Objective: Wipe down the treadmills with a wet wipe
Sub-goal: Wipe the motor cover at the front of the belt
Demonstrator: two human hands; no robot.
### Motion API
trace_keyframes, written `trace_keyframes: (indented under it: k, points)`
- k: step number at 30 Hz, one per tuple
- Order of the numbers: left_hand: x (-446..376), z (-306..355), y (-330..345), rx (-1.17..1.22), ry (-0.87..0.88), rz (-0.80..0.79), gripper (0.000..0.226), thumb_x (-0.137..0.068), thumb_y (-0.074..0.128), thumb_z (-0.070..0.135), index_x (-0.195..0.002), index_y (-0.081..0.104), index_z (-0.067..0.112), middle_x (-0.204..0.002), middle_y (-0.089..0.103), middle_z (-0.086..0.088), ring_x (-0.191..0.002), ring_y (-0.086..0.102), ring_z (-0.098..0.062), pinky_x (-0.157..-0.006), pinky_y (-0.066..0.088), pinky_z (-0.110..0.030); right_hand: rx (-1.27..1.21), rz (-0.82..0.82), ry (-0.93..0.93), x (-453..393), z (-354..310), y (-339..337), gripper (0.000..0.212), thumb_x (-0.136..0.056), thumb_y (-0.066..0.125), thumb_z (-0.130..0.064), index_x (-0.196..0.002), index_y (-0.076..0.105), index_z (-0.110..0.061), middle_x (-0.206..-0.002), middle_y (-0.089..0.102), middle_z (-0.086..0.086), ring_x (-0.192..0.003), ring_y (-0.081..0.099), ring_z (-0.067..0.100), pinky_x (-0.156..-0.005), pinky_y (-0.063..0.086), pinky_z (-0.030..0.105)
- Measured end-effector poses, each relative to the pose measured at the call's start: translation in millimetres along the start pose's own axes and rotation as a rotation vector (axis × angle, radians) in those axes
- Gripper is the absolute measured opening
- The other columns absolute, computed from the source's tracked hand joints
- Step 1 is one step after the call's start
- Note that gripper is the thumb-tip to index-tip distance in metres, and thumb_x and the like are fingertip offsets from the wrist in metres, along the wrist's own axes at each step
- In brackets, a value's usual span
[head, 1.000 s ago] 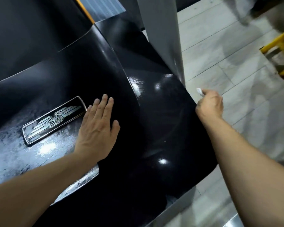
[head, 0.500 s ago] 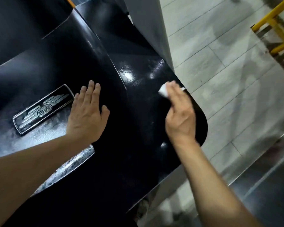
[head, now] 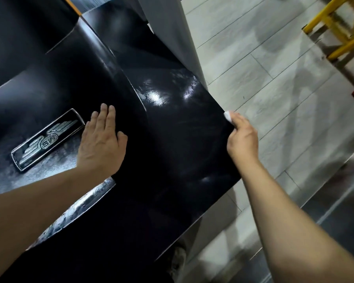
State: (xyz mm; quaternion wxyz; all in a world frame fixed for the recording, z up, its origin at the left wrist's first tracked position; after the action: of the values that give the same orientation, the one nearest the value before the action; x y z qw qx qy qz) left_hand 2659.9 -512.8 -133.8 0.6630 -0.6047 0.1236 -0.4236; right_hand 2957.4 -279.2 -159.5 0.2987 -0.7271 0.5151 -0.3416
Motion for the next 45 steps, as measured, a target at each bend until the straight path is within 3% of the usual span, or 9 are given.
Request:
trace_keyframes:
  k: [2, 4, 8, 18, 24, 30, 34, 39, 45]
  points:
    - [1.0, 1.1, -1.1, 0.001, -0.002, 0.003, 0.069, -0.104, 0.033, 0.029, -0.163, 0.002, 0.014, -0.171, -0.001, -0.005, -0.158, -0.001, -0.024, -0.129, 0.003, -0.041, 0.071, -0.042, 0.222, -14.7, 26.0, -9.8, 0.036, -0.093, 0.047, -0.002, -0.115, 0.072, -0.013, -0.105, 0.068, 0.015, -0.108, 0.062, 0.038, -0.083, 0.048, 0.033]
    - [1.9, 1.6, -3.1, -0.001, -0.008, 0.003, 0.068, -0.104, 0.033, 0.03, -0.163, 0.001, 0.015, -0.171, -0.003, -0.004, -0.157, -0.002, -0.023, -0.129, 0.002, -0.04, 0.099, 0.016, 0.265, -14.6, 23.5, -22.4, 0.046, -0.09, 0.043, 0.007, -0.122, 0.07, -0.012, -0.115, 0.068, 0.016, -0.112, 0.061, 0.037, -0.089, 0.048, 0.033]
    - [4.5, 3.5, -5.0, 0.003, -0.016, 0.012, 0.068, -0.105, 0.031, 0.03, -0.163, -0.001, 0.015, -0.171, -0.004, -0.004, -0.157, -0.003, -0.022, -0.129, 0.002, -0.039, -0.022, 0.145, -0.108, 0.9, -54.4, -11.4, 0.052, -0.09, 0.035, 0.006, -0.129, 0.067, -0.009, -0.136, 0.062, 0.012, -0.129, 0.056, 0.027, -0.112, 0.034, 0.023]
    - [-3.8, 8.5, -15.0, 0.032, 0.082, 0.08, 0.07, -0.102, 0.043, 0.028, -0.163, 0.011, 0.02, -0.171, 0.003, -0.004, -0.157, 0.003, -0.022, -0.127, 0.002, -0.036, -0.127, -0.362, -0.591, 24.4, -200.6, 99.7, 0.056, -0.089, 0.042, -0.004, -0.14, 0.058, -0.021, -0.151, 0.05, 0.004, -0.143, 0.039, 0.017, -0.119, 0.019, 0.018]
    - [-30.9, -3.3, -18.7, 0.043, 0.084, 0.089, 0.07, -0.1, 0.036, 0.036, -0.164, 0.009, 0.02, -0.171, 0.001, -0.005, -0.157, 0.001, -0.022, -0.127, 0.0, -0.036, -0.082, -0.167, -0.241, -70.8, -171.5, 87.9, 0.046, -0.096, 0.042, 0.0, -0.133, 0.063, -0.017, -0.145, 0.055, 0.003, -0.135, 0.048, 0.024, -0.112, 0.032, 0.028]
    - [-56.9, -17.2, -26.9, 0.006, 0.095, 0.125, 0.07, -0.099, 0.027, 0.044, -0.163, 0.016, 0.017, -0.17, 0.012, -0.009, -0.156, 0.012, -0.028, -0.127, 0.008, -0.041, -0.235, -0.537, -0.661, -9.4, -263.4, 129.0, 0.041, -0.096, 0.049, -0.002, -0.127, 0.069, -0.019, -0.133, 0.063, -0.006, -0.123, 0.052, 0.01, -0.099, 0.028, 0.001]
    - [-59.3, -20.0, -23.4, 0.008, 0.129, 0.104, 0.074, -0.095, 0.021, 0.05, -0.163, 0.014, 0.02, -0.17, 0.01, -0.007, -0.157, 0.009, -0.027, -0.128, 0.005, -0.041, -0.161, -0.482, -0.514, -44.1, -240.0, 132.4, 0.047, -0.094, 0.045, -0.013, -0.129, 0.064, -0.038, -0.131, 0.064, -0.009, -0.118, 0.056, 0.006, -0.105, 0.037, 0.016]
    - [-63.2, -21.7, -24.8, 0.036, 0.137, 0.131, 0.072, -0.095, 0.025, 0.049, -0.162, 0.02, 0.021, -0.17, 0.015, -0.006, -0.156, 0.013, -0.026, -0.128, 0.008, -0.042, -0.153, -0.294, -0.325, -75.5, -217.2, 129.9, 0.047, -0.1, 0.039, -0.007, -0.136, 0.061, -0.026, -0.146, 0.055, -0.006, -0.134, 0.049, 0.018, -0.107, 0.032, 0.018]
    - [-105.5, -38.9, -40.9, 0.036, 0.143, 0.162, 0.074, -0.093, 0.023, 0.054, -0.162, 0.021, 0.027, -0.17, 0.015, -0.008, -0.156, 0.015, -0.028, -0.128, 0.009, -0.042, -0.153, -0.54, -0.616, -55.1, -272.0, 164.2, 0.045, -0.097, 0.045, -0.017, -0.131, 0.064, -0.039, -0.142, 0.059, -0.01, -0.131, 0.051, 0.009, -0.11, 0.033, 0.015]
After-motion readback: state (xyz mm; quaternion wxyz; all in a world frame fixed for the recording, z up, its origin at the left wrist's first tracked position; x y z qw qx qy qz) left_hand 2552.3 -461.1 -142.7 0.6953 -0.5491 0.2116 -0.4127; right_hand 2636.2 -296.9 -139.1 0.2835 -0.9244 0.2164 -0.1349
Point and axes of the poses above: each hand's wrist, its own x-axis away from the middle knuckle, its own y-axis out of the palm, z = x × y, the point moved 10 cm from there along -x, towards the middle knuckle
